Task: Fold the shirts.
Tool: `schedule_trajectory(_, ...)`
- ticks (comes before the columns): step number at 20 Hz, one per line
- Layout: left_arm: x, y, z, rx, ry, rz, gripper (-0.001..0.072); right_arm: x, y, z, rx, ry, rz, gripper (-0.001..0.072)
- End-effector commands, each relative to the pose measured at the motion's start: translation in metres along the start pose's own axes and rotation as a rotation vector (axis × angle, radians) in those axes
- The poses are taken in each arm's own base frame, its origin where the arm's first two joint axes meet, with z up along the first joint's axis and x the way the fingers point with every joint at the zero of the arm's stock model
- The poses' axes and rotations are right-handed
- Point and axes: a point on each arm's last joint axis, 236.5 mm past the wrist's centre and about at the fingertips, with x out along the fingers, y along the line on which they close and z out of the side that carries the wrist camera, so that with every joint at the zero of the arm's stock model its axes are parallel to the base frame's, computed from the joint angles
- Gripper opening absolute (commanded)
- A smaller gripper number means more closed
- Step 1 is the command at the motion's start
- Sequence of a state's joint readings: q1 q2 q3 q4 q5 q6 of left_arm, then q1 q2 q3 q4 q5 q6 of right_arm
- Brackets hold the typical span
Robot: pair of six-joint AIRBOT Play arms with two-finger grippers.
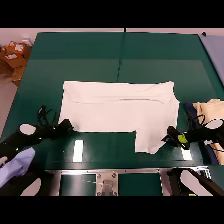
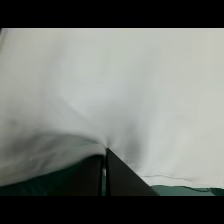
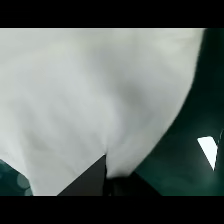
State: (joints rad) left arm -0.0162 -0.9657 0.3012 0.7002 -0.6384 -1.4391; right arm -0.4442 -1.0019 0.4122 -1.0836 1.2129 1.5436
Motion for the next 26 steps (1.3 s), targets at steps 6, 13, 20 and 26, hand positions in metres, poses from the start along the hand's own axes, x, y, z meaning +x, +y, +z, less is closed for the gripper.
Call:
schedule_trajectory(6, -0.034, -0.012, -0.003, 0.237, 0.172, 0.112, 0.0019, -0.021, -0.02, -0.015, -0.027, 0.09, -0.127, 0.0015)
schedule_trajectory(13, -0.067, -0.028, 0.003, 0.355, 0.25, 0.159, 0.0018, -0.061, -0.001, 0.006, -0.054, 0.036, -0.137, 0.0015)
schedule_trajectory(20, -0.085, -0.091, 0.084, 0.442, -0.002, 0.087, 0.0018, -0.103, 0.088, 0.076, -0.178, -0.191, 0.026, 0.0015)
schedule_trajectory(26, -0.039, -0.114, 0.146, 0.444, 0.041, 0.08, 0.0019, -0.1, 0.16, 0.161, -0.233, -0.24, 0.116, 0.0015)
